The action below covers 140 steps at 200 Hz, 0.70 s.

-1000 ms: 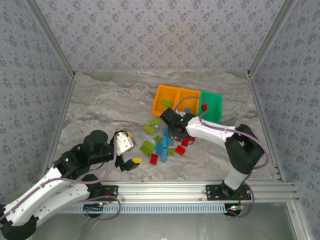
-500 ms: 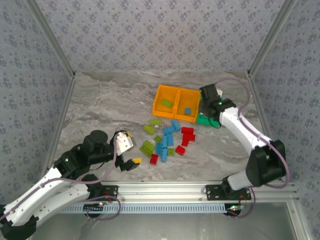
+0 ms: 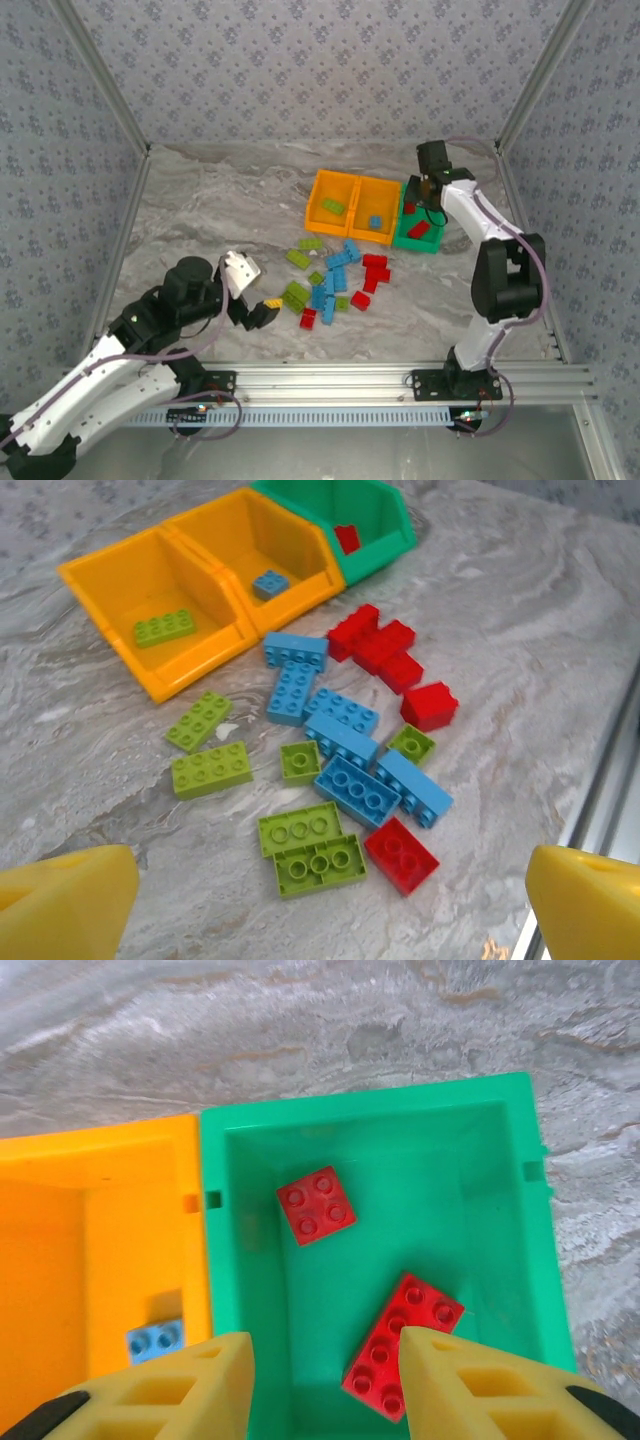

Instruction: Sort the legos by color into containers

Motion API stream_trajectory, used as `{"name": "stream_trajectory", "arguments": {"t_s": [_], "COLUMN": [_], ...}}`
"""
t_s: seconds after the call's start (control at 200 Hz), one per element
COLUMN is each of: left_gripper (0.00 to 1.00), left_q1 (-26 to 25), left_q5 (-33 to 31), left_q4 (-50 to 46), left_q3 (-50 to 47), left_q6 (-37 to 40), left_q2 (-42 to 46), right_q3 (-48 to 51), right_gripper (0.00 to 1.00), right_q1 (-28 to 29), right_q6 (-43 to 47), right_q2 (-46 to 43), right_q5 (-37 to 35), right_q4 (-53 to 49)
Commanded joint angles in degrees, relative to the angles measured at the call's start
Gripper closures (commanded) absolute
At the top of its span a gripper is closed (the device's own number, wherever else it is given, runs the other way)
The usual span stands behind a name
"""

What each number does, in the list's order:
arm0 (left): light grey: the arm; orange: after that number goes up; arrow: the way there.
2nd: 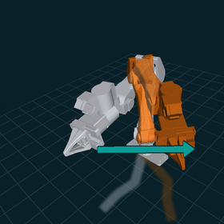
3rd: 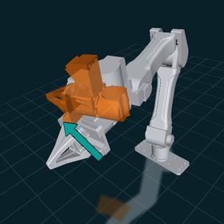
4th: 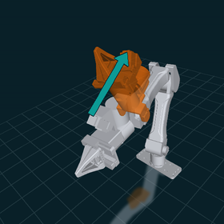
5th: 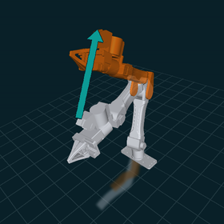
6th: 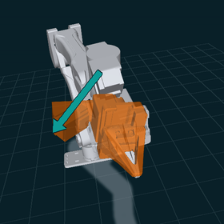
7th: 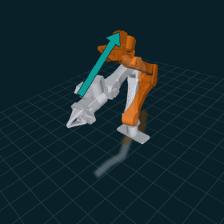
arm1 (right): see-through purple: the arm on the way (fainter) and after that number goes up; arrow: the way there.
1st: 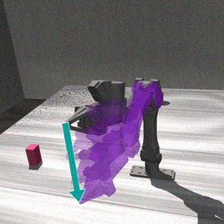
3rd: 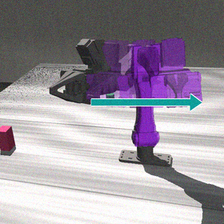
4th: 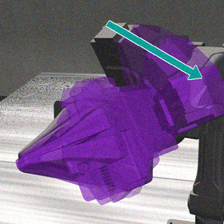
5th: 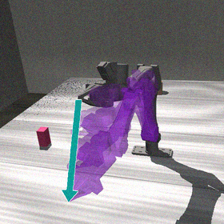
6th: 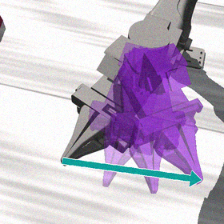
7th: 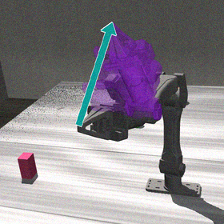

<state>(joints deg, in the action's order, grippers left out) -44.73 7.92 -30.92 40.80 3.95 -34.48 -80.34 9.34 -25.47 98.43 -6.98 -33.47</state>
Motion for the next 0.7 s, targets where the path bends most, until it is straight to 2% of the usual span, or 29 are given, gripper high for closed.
{"name": "stream_trajectory", "arguments": {"t_s": [0.0, 0.125, 0.31, 0.445, 0.555, 0.695], "left_gripper": [0.01, 0.01, 0.01, 0.01, 0.01, 0.01], "left_q1": [1.7, 1.7, 1.8, 1.8, 2.0, 2.5], "left_q5": [-1.9, -10.2, -16.4, -16.9, -18.6, -19.6], "left_q4": [4.6, 0.4, 1.6, 4.4, 4.6, 4.6], "left_q3": [3.6, 10.5, 14.2, 16.4, 19.7, 23.7], "left_q6": [-11.9, -26.4, -37.7, -40.2, -41.7, -44.6], "left_q2": [-4.8, -15.9, -30.8, -41.2, -49.5, -58.7], "right_q3": [2.2, 9.0, 16.7, 19.3, 21.0, 20.7], "right_gripper": [0.54, 0.42, 0.22, 0.08, 0.0, 0.0], "right_q1": [0.3, 4.8, 13.7, 17.6, 19.3, 19.5], "right_q6": [-1.9, -1.4, -0.3, -2.7, -4.0, -4.0], "right_q2": [-12.2, -27.8, -44.7, -51.0, -53.7, -53.8], "right_q5": [4.9, 10.5, 11.2, 13.6, 14.4, 13.1], "right_q4": [-5.6, -8.4, -15.9, -21.2, -22.8, -25.6]}}
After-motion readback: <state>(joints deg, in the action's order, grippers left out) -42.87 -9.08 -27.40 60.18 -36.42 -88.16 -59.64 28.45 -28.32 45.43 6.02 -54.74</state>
